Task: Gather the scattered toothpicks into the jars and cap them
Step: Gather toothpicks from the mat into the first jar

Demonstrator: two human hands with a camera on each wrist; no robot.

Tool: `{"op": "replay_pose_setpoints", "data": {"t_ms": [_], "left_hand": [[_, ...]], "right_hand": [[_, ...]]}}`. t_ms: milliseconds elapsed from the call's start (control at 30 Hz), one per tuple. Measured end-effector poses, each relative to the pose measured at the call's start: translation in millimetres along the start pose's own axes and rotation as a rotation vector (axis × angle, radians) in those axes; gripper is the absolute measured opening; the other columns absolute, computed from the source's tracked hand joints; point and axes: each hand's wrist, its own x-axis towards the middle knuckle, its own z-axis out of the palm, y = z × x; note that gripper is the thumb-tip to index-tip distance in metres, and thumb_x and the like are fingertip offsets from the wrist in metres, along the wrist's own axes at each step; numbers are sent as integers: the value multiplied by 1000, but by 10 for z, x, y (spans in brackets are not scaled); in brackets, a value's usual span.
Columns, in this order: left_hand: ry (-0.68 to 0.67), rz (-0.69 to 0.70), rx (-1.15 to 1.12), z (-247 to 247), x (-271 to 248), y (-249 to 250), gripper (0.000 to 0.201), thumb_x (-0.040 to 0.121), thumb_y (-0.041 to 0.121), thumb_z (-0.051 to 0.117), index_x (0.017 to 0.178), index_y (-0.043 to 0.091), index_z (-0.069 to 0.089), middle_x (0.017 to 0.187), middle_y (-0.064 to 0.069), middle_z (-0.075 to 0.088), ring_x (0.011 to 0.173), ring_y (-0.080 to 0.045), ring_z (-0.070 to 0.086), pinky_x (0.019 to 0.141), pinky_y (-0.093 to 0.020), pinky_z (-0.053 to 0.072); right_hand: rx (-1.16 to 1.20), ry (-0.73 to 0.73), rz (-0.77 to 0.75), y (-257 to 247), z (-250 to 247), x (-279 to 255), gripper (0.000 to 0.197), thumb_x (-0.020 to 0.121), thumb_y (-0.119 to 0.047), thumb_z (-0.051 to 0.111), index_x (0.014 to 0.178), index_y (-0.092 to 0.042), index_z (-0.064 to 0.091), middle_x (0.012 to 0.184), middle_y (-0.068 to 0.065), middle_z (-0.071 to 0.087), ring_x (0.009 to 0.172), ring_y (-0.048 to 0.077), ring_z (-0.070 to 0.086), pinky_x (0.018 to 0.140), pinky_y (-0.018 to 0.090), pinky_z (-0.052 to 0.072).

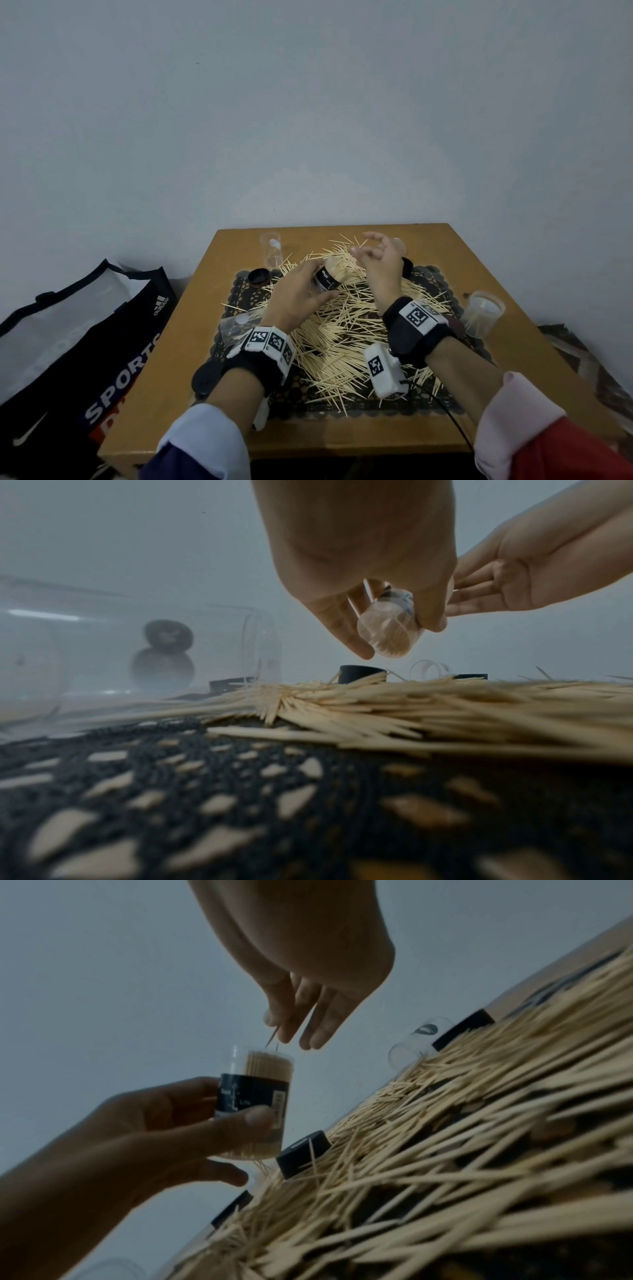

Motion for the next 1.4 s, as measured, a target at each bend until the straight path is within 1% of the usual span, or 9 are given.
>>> {"op": "replay_pose_setpoints", "data": {"t_ms": [200, 367, 533, 633, 733, 867, 967, 1067, 1400], "left_hand": [[0, -5, -1, 2, -4, -5, 65, 80, 45, 75, 133, 13, 52, 122, 0, 63, 105, -14, 58, 87, -23, 41], [-2, -1, -2, -4, -4, 8, 66, 81, 44, 75, 134, 13, 51, 126, 0, 62, 110, -15, 58, 92, -25, 42], [-5, 12, -1, -16, -15, 23, 64, 79, 41, 77, 131, 13, 53, 123, -1, 63, 108, -16, 59, 95, -35, 49], [0, -7, 16, -14, -17, 10, 65, 80, 41, 77, 132, 13, 52, 123, -1, 63, 108, -17, 59, 93, -30, 47], [39, -48, 61, -18, -14, -7, 64, 81, 44, 74, 133, 14, 50, 123, -2, 62, 109, -18, 59, 88, -25, 43], [66, -70, 89, -25, -19, -5, 61, 82, 41, 75, 132, 14, 52, 121, -1, 63, 106, -17, 59, 81, -21, 38], [61, -74, 107, -20, -14, -29, 62, 82, 42, 74, 132, 15, 51, 121, 0, 63, 106, -17, 59, 79, -22, 38], [43, -83, 114, -15, -10, -33, 64, 81, 43, 74, 134, 16, 50, 123, 0, 62, 107, -18, 58, 80, -22, 38], [24, -97, 112, -14, -11, -23, 62, 80, 43, 75, 130, 17, 51, 121, 1, 63, 106, -18, 59, 81, -27, 42]], "right_hand": [[-206, -258, -91, 15, -15, -33, 9, 83, -13, 72, 92, -12, 72, 93, -2, 72, 93, 11, 66, 88, 31, 52], [-189, -219, -83, -1, -110, -2, 12, 87, -15, 69, 97, -9, 74, 96, -2, 72, 94, 8, 64, 85, 22, 47], [-158, -351, 34, 5, -123, -6, 14, 83, -8, 72, 96, -4, 73, 90, -3, 70, 86, 8, 62, 83, 23, 48], [-103, -365, 61, 2, -145, 8, 17, 87, -7, 67, 103, -5, 71, 97, -3, 68, 90, 6, 61, 84, 23, 50], [-385, -345, 7, 74, -178, 64, 17, 89, -9, 65, 105, -14, 70, 104, -3, 67, 98, 12, 61, 91, 34, 51], [-888, -763, -46, 142, -200, 66, 46, 84, -2, 62, 124, -23, 62, 131, 0, 59, 117, 19, 55, 98, 42, 48], [-1147, -979, -192, 116, -181, 1, 61, 83, -15, 65, 140, -28, 48, 139, -1, 51, 125, 20, 48, 99, 44, 46], [-1206, -921, -243, 105, -162, -23, 59, 83, -32, 71, 137, -24, 49, 133, 1, 54, 120, 21, 51, 96, 42, 46], [-1312, -860, -387, 52, -224, 7, 39, 85, -44, 68, 111, -15, 67, 108, 0, 63, 96, 17, 58, 70, 26, 37]]}}
